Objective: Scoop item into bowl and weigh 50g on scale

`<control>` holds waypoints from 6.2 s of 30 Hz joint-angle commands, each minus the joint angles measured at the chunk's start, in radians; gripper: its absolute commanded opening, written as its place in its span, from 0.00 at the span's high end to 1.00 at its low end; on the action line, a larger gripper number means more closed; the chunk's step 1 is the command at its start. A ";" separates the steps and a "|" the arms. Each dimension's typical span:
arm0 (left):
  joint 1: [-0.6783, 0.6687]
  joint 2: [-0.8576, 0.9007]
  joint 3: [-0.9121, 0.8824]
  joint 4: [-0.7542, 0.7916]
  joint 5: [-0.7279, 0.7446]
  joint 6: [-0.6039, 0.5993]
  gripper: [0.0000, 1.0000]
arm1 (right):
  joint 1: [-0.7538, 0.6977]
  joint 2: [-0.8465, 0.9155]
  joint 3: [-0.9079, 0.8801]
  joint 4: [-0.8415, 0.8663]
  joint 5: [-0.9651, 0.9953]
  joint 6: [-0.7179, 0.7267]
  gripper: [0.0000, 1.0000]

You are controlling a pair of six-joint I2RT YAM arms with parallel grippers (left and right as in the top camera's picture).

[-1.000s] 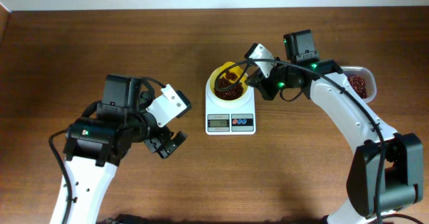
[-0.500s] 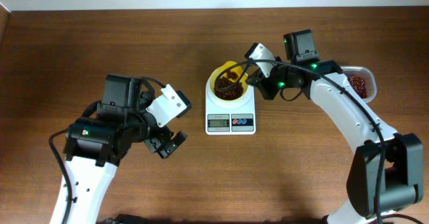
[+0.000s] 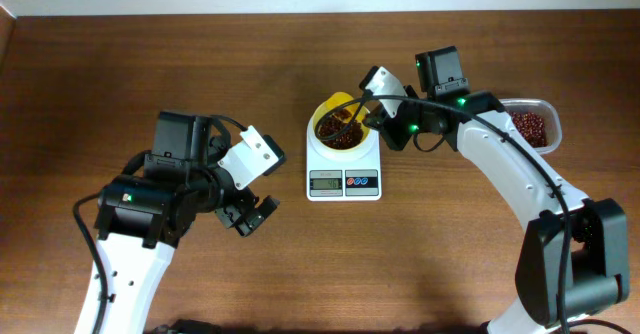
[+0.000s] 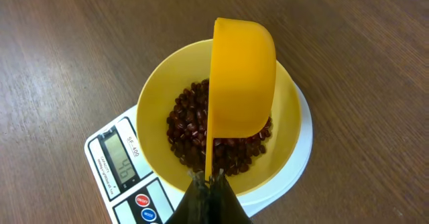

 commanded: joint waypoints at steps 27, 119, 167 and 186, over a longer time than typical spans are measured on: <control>0.008 0.003 0.018 -0.001 0.000 0.019 0.01 | 0.034 -0.011 -0.018 0.022 0.083 -0.008 0.96; 0.008 0.003 0.018 -0.002 0.000 0.019 0.01 | 0.085 -0.091 0.018 -0.076 0.183 0.039 0.96; 0.008 0.003 0.018 -0.002 0.000 0.019 0.01 | -0.493 -0.224 0.072 -0.003 0.179 0.441 0.96; 0.008 0.003 0.018 -0.001 0.000 0.019 0.01 | -0.506 -0.168 0.072 0.404 -0.347 0.888 0.96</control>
